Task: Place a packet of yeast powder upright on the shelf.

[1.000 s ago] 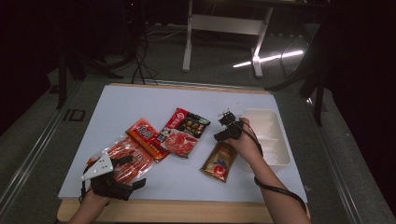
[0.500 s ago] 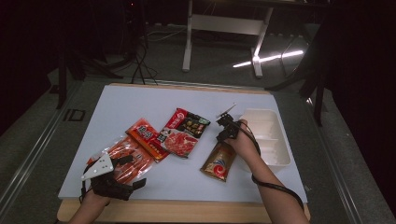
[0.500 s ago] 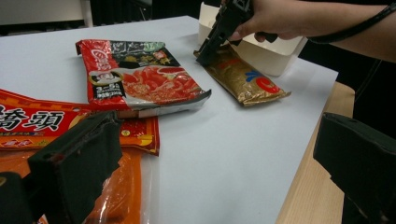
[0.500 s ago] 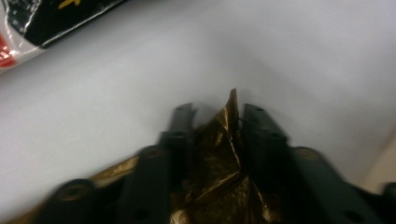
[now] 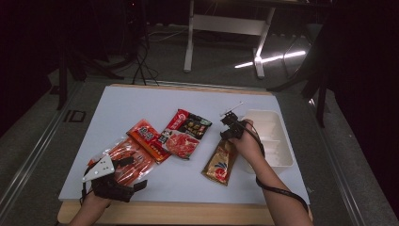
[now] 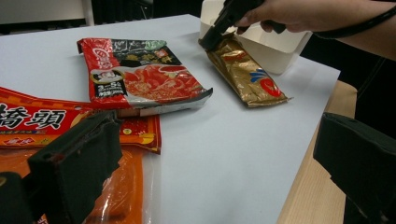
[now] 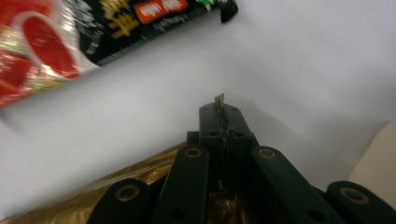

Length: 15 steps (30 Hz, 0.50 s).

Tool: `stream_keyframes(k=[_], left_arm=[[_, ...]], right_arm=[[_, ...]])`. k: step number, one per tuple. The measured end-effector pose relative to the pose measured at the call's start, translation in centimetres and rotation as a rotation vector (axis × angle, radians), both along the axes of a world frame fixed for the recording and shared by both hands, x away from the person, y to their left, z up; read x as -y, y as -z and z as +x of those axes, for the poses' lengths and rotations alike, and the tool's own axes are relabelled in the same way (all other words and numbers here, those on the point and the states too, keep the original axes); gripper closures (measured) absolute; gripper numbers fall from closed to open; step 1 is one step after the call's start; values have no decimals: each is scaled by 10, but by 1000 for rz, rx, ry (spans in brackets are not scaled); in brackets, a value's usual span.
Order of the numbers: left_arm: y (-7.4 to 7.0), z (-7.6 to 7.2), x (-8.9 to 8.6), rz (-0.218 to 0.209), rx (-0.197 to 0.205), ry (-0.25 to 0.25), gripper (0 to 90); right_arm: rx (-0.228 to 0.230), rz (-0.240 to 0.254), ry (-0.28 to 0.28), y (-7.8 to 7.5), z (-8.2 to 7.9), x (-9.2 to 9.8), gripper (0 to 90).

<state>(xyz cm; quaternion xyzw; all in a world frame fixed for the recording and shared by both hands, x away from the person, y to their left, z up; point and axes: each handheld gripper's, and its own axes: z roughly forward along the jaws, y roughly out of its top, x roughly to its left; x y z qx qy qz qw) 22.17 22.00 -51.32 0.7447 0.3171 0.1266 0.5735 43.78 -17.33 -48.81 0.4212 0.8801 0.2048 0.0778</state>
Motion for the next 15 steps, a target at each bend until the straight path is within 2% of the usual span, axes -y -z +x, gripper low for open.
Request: stream_keyframes(k=[1, 3, 4, 15], left_arm=[[0, 0, 0, 6, -2, -1, 13], [0, 0, 0, 7, -2, -2, 13], [0, 0, 1, 5, -2, -2, 13], [1, 0, 1, 9, -3, -1, 13]], right_arm=[[28, 14, -11, -6, -4, 1, 894], [36, 18, -17, -9, -6, 1, 894], [56, 36, -20, -15, -10, 2, 896], [126, 122, -71, -43, -30, 1, 897]])
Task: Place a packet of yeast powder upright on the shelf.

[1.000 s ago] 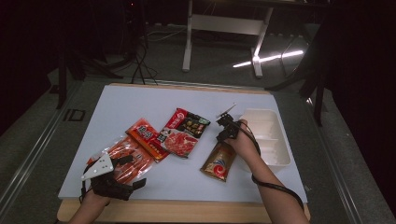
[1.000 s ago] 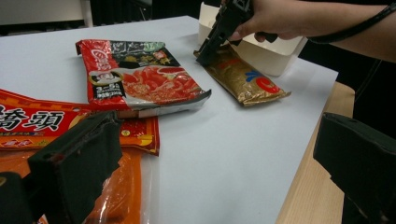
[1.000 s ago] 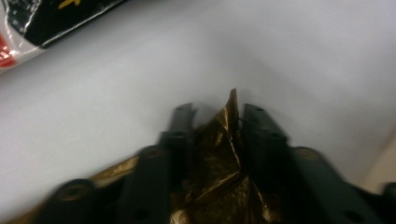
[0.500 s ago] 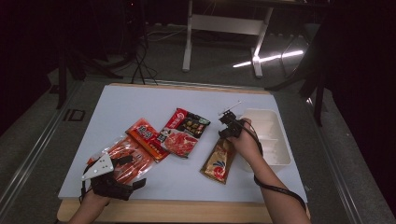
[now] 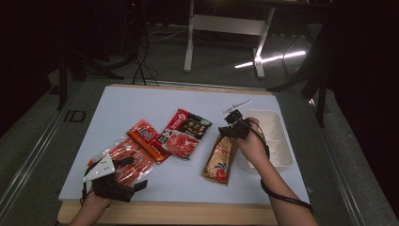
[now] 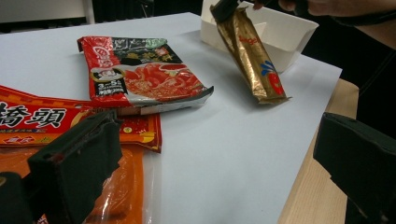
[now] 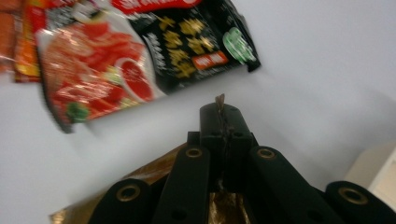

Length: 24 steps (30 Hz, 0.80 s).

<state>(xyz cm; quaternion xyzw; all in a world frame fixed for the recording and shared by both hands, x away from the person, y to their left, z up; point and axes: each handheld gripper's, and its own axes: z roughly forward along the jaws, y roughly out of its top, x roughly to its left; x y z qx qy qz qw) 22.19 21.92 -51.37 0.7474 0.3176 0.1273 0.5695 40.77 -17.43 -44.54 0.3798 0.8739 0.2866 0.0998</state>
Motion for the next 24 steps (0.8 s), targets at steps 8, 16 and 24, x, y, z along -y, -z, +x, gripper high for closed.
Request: stream_keyframes(k=[8, 16, 24], left_arm=[[0, 0, 0, 0, 0, 1, 13], [1, 1, 0, 8, -3, -1, 13], [1, 1, 0, 2, -3, -4, 13]], right_arm=[[51, 63, -52, -25, -16, -3, 899], [143, 130, -71, -59, -26, -3, 899], [205, 146, -83, -86, -28, -4, 899]])
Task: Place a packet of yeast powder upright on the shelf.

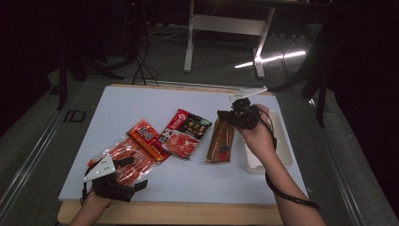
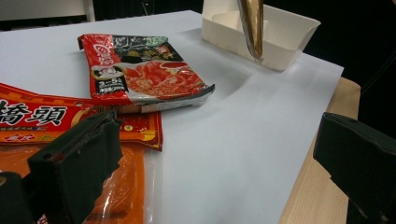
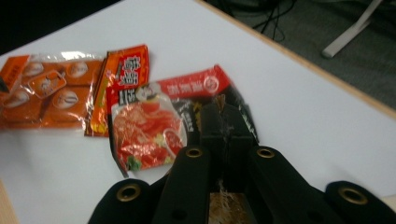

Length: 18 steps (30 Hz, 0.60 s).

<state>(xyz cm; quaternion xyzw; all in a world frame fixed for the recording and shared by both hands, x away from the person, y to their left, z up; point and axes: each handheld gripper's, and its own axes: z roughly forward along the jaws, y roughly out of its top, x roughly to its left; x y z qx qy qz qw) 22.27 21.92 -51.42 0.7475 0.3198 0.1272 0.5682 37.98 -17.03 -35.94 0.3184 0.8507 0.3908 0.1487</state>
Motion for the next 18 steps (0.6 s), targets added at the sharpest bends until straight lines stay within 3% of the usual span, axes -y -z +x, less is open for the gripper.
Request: stream_keyframes(k=[3, 10, 16, 18], left_arm=[[0, 0, 0, 4, 0, 1, 13], [0, 0, 0, 2, -2, 0, 13], [1, 1, 0, -2, -3, -3, 13], [1, 0, 0, -1, -2, -3, 13]], right_arm=[[32, 0, -2, -15, 0, -2, 899], [79, -17, 9, -33, 7, 0, 899], [119, -9, 44, -51, 20, 8, 898], [151, -8, 69, -60, 26, 12, 898]])
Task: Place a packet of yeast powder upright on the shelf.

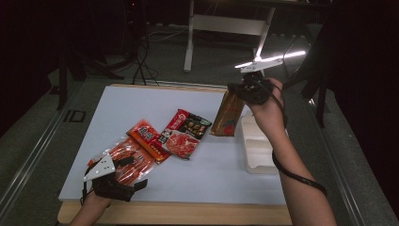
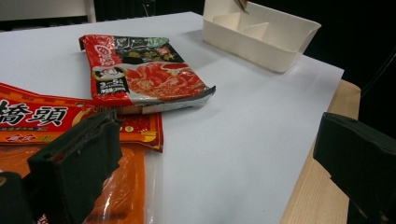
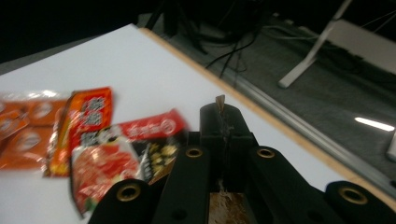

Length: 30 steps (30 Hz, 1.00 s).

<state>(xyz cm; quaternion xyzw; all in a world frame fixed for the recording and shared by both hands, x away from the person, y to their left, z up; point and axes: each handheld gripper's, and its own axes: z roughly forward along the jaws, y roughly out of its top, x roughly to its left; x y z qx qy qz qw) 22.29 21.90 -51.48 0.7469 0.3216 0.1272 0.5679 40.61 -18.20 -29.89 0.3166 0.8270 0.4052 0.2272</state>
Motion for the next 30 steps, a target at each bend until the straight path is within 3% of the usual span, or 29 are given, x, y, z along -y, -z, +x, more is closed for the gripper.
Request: stream_keyframes(k=[8, 13, 16, 20, 25, 30], left_arm=[[0, 0, -1, 0, -4, 0, 13], [0, 0, -1, -4, -5, -4, 13], [0, -1, -1, -4, -3, -4, 13], [0, -1, 2, 6, -2, -2, 13], [1, -1, 1, 12, -4, -8, 13], [1, 0, 1, 10, -6, -13, 13]], right_arm=[[60, 16, 72, -13, 18, 19, 898], [61, 19, 92, -13, 30, 33, 898], [84, -17, 126, -11, 37, 41, 898], [112, -17, 160, -4, 48, 57, 898], [113, -11, 190, 9, 60, 71, 898], [141, -25, 193, 21, 67, 80, 898]])
